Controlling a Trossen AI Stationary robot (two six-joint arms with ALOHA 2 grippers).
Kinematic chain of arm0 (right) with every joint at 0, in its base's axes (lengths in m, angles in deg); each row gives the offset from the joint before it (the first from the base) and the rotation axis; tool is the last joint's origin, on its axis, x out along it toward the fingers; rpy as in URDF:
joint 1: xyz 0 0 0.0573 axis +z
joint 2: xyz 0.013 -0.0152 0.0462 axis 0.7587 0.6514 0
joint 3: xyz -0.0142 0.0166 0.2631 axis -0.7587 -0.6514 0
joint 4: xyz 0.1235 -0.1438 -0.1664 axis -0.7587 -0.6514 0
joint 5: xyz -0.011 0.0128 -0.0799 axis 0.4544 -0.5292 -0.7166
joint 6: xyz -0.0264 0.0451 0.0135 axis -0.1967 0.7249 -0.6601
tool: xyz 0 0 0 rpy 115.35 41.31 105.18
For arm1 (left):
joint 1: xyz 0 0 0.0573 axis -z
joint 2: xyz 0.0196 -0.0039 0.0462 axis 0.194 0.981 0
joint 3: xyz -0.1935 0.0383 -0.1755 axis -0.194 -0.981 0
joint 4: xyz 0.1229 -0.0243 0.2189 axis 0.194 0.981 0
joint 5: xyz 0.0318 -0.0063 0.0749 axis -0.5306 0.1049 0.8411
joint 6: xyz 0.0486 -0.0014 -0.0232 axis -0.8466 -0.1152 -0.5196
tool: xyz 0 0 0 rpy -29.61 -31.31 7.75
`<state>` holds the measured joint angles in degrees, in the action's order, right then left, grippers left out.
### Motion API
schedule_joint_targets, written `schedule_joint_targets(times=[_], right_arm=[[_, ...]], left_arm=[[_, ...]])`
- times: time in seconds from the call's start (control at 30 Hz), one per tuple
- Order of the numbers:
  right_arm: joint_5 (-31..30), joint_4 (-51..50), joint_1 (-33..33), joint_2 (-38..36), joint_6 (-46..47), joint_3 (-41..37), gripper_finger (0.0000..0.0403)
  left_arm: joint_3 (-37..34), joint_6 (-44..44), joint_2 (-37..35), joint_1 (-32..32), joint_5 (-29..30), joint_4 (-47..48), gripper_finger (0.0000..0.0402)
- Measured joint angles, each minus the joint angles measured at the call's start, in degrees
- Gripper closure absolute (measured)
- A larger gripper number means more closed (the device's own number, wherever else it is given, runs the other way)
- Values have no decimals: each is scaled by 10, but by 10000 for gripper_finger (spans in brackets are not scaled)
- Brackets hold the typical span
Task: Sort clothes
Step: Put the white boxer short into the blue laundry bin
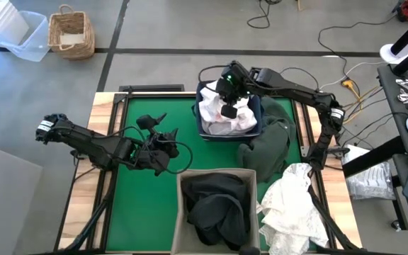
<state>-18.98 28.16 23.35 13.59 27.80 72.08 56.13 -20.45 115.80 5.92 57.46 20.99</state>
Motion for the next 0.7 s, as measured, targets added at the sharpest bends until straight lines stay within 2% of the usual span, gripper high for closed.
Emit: schedule_joint_targets(times=[0.3,0.5,0.6,0.7], right_arm=[[91,-21,-2,0,-34,-35,394],[107,-40,-7,-1,-45,-52,392],[108,-37,-9,-1,-28,-53,379],[108,-37,-12,-3,-24,-53,345]], left_arm=[[0,0,0,0,0,0,74],[0,0,0,0,0,0,74],[0,1,0,0,0,0,74],[0,1,0,0,-1,0,74]])
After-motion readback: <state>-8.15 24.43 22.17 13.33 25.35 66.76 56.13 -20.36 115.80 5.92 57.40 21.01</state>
